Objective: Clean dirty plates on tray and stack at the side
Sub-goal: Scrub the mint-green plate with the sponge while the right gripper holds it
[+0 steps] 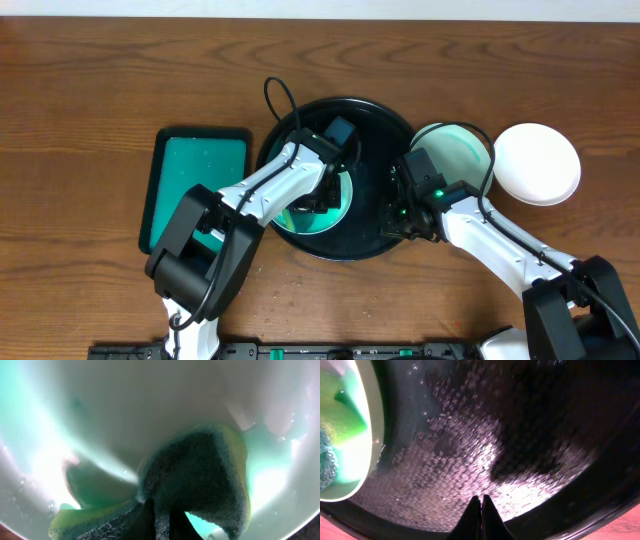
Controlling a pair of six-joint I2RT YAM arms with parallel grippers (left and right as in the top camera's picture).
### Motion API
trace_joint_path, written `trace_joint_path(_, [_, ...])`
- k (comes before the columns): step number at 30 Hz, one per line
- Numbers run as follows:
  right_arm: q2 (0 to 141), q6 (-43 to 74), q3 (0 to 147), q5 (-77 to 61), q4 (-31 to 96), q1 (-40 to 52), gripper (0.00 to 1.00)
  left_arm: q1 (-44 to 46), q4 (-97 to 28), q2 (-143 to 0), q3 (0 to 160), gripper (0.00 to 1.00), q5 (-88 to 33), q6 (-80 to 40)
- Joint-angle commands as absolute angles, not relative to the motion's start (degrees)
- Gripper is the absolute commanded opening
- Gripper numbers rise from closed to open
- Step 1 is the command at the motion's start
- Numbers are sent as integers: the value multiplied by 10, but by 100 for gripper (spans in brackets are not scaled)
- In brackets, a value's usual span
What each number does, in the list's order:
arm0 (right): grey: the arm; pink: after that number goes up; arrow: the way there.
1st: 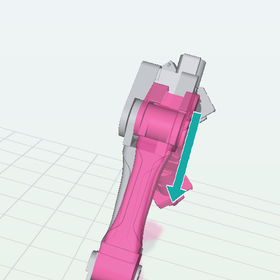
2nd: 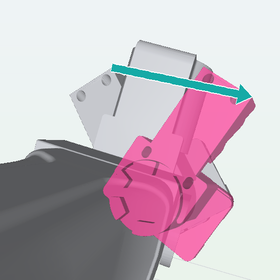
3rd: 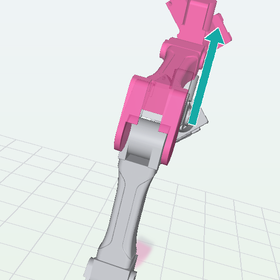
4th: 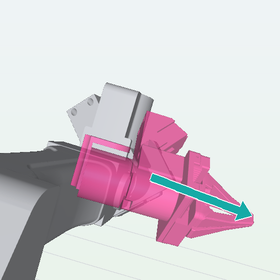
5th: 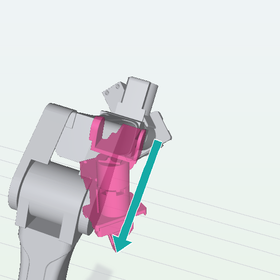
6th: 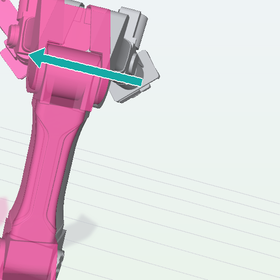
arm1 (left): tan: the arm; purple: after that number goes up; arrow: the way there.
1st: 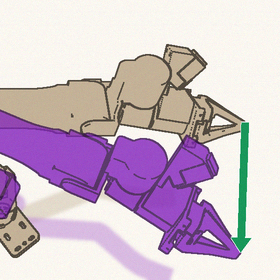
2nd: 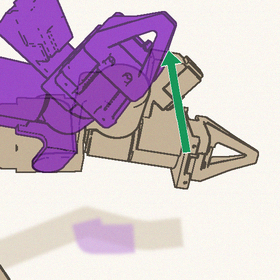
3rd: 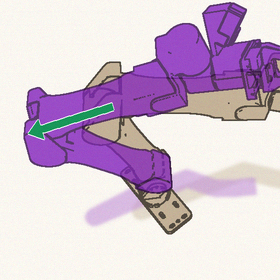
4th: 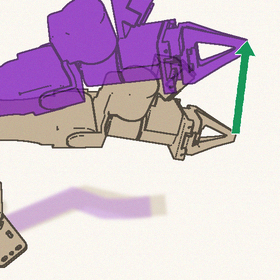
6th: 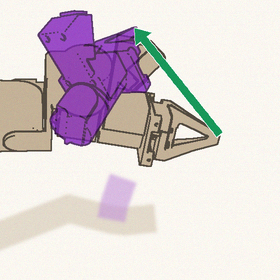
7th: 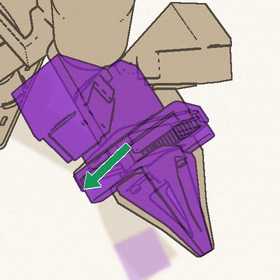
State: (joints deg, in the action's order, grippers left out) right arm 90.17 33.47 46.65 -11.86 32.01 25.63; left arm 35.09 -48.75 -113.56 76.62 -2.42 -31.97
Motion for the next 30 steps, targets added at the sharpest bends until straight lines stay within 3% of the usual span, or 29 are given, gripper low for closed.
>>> trace_joint_path(1, [895,332,468,-110,319,256,1,331,-492,-1174,744,7,93,-346])
trace_joint_path(17, [895,332,468,-110,297,256,3,371,-486,-1174,744,7,-48,-346])
trace_joint_path(21, [895,338,468,-110,280,256,14,399,-484,-1174,744,7,-67,-347])
trace_joint_path(26, [895,349,468,-112,260,256,43,424,-469,-1174,744,7,-73,-349])
trace_joint_path(30, [895,358,468,-125,242,256,44,421,-442,-1174,744,7,-96,-361])
